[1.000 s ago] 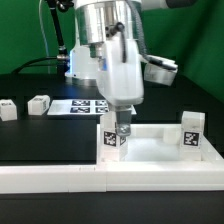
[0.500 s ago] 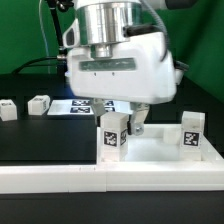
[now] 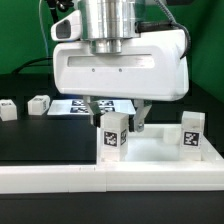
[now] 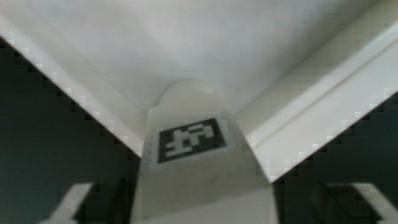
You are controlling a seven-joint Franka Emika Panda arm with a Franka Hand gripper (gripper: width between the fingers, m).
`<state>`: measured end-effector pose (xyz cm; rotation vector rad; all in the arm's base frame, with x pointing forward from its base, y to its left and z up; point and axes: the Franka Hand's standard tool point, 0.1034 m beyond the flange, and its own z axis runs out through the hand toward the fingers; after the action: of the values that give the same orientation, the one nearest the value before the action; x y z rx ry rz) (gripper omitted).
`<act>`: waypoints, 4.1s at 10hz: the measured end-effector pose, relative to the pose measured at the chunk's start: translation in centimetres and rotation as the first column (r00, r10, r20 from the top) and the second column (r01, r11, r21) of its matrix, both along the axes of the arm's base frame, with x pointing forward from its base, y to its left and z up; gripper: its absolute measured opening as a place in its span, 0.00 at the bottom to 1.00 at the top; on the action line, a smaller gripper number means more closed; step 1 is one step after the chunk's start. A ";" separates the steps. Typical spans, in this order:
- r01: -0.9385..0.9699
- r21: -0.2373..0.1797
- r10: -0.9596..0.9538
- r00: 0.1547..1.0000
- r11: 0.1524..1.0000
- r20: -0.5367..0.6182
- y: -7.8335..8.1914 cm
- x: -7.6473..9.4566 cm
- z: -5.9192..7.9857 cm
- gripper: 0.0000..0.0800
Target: Assemble square table
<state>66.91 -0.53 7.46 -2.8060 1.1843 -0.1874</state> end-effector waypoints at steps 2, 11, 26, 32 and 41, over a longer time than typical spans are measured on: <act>0.152 0.019 -0.151 0.988 0.988 -0.015 -0.3 -0.3 -0.1 0.42; 0.894 0.130 -0.874 0.448 0.430 -0.188 -0.3 -0.3 -0.2 0.37; 0.887 0.153 -0.866 0.460 0.436 -0.196 5.4 -1.1 4.3 0.81; 0.838 0.148 -0.823 0.544 0.525 -0.163 5.6 -4.3 2.6 0.81; 0.780 0.088 -0.763 0.625 0.620 -0.163 5.0 -8.9 -0.2 0.81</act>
Offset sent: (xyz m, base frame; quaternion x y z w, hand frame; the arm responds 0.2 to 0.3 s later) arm 0.0000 0.0000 0.0000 0.0000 0.0000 0.1938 0.9810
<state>57.96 4.51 7.25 -1.9911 2.2668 0.0159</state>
